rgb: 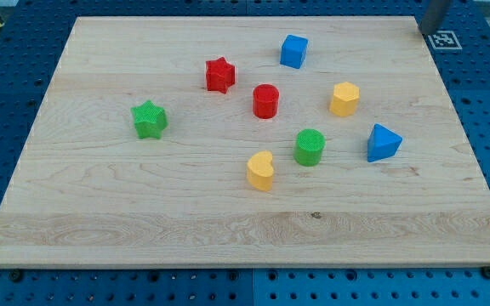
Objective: Move your arm closer to the blue cube
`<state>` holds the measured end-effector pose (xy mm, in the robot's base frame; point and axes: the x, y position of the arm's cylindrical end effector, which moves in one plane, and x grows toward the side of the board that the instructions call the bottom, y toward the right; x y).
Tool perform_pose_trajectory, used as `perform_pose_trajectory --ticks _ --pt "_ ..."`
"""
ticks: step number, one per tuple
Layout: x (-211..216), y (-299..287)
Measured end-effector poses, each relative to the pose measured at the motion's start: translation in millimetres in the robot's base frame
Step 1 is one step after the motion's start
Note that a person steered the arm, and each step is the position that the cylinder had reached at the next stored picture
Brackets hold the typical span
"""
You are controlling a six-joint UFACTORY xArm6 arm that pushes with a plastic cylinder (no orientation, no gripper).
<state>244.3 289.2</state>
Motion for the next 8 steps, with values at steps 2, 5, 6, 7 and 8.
perform_pose_trajectory --ticks 2,5,6,7,8 --pt "22 -37" --pt "67 -64" --pt "67 -67" --pt "67 -98" --pt "67 -121"
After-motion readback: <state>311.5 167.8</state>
